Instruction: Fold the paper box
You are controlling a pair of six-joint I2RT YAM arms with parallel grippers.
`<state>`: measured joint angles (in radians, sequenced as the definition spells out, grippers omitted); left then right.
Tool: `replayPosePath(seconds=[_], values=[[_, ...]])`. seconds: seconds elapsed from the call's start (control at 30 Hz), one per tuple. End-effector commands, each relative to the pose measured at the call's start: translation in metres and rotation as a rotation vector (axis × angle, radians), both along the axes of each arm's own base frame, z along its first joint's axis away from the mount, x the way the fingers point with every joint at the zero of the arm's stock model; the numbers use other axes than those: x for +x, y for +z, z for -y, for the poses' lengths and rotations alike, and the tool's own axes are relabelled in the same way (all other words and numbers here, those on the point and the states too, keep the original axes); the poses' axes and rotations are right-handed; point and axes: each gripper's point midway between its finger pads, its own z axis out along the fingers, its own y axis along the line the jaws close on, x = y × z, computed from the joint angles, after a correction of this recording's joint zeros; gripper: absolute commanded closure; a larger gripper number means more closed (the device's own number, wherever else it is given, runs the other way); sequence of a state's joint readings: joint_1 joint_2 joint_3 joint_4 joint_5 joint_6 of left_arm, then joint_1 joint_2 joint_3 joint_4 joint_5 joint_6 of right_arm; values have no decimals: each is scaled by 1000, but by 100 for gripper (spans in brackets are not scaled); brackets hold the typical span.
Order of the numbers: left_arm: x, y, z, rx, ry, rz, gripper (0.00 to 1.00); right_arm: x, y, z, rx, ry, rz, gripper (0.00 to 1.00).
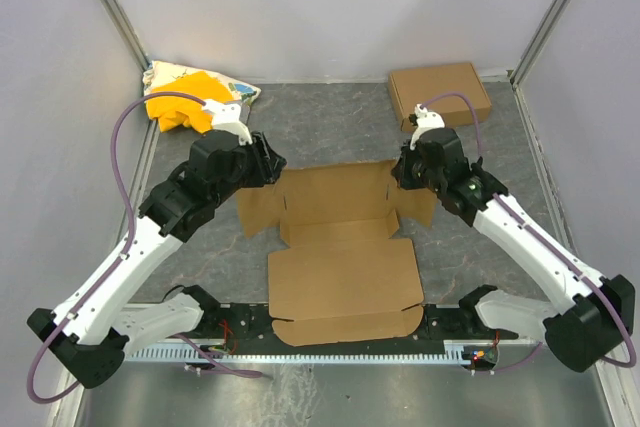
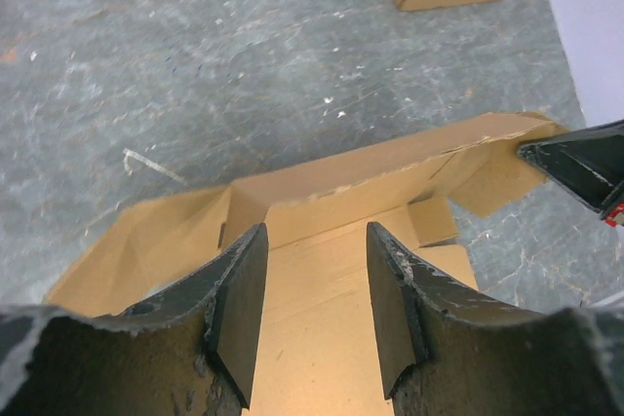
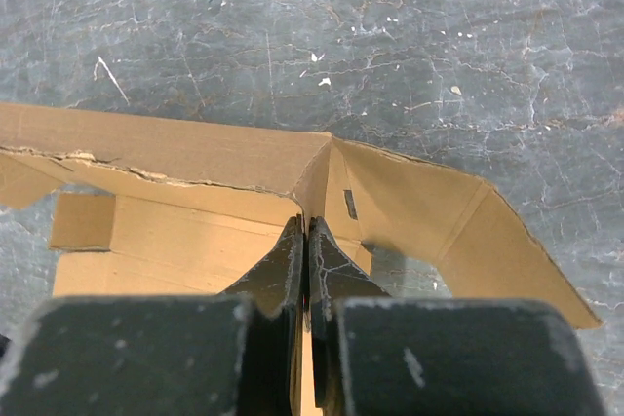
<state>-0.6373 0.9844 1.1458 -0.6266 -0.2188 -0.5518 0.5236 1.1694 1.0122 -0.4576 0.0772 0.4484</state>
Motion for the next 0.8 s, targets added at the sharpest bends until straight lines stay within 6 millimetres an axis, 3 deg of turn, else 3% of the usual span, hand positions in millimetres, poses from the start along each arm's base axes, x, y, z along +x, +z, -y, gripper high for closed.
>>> replayPosePath(seconds=[0.0,0.23,0.5,0.77], values=[[8,43,35,-12,-201,158,48,-7,10,-7,-5,132,116,96],[23,42,61,11,-303,181,48,-17,-5,-8,11,168,146,95],[27,23,87,96,-477,208,47,-23,-13,-7,57,178,228,91],[15,8,105,153,-630,256,47,-28,5,4,110,151,441,95]])
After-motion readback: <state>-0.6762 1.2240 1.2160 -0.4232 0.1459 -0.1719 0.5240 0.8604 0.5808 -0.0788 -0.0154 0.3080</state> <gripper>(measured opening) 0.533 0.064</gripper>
